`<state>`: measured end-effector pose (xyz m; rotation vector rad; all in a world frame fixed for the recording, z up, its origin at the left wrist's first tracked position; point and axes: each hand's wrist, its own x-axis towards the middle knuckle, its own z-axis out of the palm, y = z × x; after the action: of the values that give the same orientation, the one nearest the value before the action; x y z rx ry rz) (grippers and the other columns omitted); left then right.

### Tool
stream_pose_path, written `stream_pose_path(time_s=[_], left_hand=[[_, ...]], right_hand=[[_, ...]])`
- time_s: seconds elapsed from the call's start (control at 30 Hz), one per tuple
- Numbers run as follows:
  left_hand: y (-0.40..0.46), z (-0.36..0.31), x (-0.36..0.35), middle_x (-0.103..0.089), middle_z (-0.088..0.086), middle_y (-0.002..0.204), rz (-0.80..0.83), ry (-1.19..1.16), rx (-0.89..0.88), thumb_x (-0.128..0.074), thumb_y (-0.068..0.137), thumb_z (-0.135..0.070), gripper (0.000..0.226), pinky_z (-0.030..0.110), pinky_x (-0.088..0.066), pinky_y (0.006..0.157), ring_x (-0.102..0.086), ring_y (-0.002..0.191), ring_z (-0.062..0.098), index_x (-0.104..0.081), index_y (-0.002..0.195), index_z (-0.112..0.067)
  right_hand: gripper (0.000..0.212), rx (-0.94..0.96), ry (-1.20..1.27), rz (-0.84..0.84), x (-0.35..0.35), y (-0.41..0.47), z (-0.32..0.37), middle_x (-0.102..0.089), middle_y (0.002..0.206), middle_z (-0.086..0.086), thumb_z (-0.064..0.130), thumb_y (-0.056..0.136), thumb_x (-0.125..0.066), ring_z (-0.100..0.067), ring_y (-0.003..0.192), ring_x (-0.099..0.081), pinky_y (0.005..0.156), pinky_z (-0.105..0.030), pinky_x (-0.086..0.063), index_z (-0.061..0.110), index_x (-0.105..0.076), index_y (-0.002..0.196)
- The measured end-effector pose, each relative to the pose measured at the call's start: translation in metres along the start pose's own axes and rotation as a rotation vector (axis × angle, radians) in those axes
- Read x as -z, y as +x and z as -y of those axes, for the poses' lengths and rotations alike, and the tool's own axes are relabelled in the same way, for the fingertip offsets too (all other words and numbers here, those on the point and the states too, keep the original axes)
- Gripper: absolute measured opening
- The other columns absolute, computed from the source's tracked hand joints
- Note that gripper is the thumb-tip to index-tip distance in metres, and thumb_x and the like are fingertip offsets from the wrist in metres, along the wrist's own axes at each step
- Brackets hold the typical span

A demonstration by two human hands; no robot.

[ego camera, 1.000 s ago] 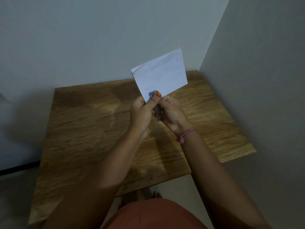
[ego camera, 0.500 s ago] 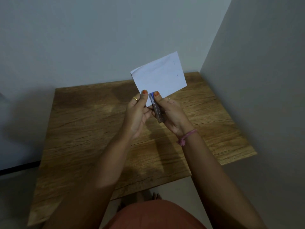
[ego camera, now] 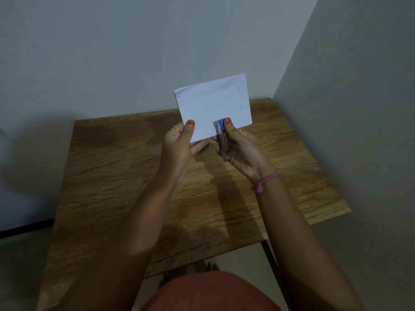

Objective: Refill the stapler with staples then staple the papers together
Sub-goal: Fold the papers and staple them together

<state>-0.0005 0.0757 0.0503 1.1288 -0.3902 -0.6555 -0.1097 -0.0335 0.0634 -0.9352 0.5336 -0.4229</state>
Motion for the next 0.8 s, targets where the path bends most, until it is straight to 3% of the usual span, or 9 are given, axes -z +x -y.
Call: stream_pose_path(time_s=[0.17,0.27,0.4,0.6,0.8], left_hand=[[0.001,-0.006,0.003,-0.07,0.001,0.104,0.017,0.046,-0.025,-0.048,0.099,-0.017,0.019,0.031,-0.059,0.078,-0.07,0.097,0.016,-0.06,0.112,-0.012],[0.001,-0.009,0.004,-0.07,0.002,0.106,0.033,0.062,-0.021,-0.048,0.099,-0.017,0.017,0.033,-0.058,0.082,-0.069,0.101,0.018,-0.061,0.11,-0.013],[0.004,-0.013,0.007,-0.073,-0.003,0.099,0.065,0.084,-0.018,-0.049,0.099,-0.019,0.016,0.027,-0.058,0.075,-0.07,0.098,0.016,-0.062,0.107,-0.016],[0.006,-0.016,0.008,-0.073,-0.005,0.096,0.06,0.106,-0.025,-0.05,0.098,-0.02,0.016,0.027,-0.058,0.075,-0.07,0.096,0.014,-0.062,0.108,-0.015],[0.004,-0.015,0.007,-0.072,-0.002,0.1,0.06,0.111,-0.026,-0.05,0.098,-0.02,0.017,0.027,-0.058,0.076,-0.07,0.097,0.014,-0.061,0.11,-0.014]], right_hand=[[0.025,0.007,0.046,0.012,0.003,0.002,0.0,-0.072,0.08,-0.003,0.034,0.082,-0.069,-0.012,0.073,-0.068,0.064,-0.024,-0.056,0.011,-0.07,0.093],[0.027,0.008,0.053,0.011,0.002,0.002,-0.001,-0.072,0.08,-0.003,0.034,0.078,-0.071,-0.012,0.073,-0.068,0.064,-0.024,-0.057,0.011,-0.07,0.092],[0.023,0.007,0.075,0.001,0.0,0.003,-0.003,-0.072,0.085,-0.005,0.034,0.073,-0.075,-0.013,0.076,-0.068,0.064,-0.024,-0.057,0.014,-0.075,0.086],[0.032,-0.005,0.079,-0.008,-0.002,0.004,-0.005,-0.068,0.09,-0.008,0.034,0.073,-0.074,-0.014,0.079,-0.067,0.064,-0.025,-0.056,0.01,-0.071,0.093],[0.023,-0.006,0.098,-0.007,-0.001,0.002,-0.005,-0.068,0.092,-0.008,0.03,0.085,-0.067,-0.014,0.08,-0.067,0.063,-0.024,-0.056,0.01,-0.069,0.097]])
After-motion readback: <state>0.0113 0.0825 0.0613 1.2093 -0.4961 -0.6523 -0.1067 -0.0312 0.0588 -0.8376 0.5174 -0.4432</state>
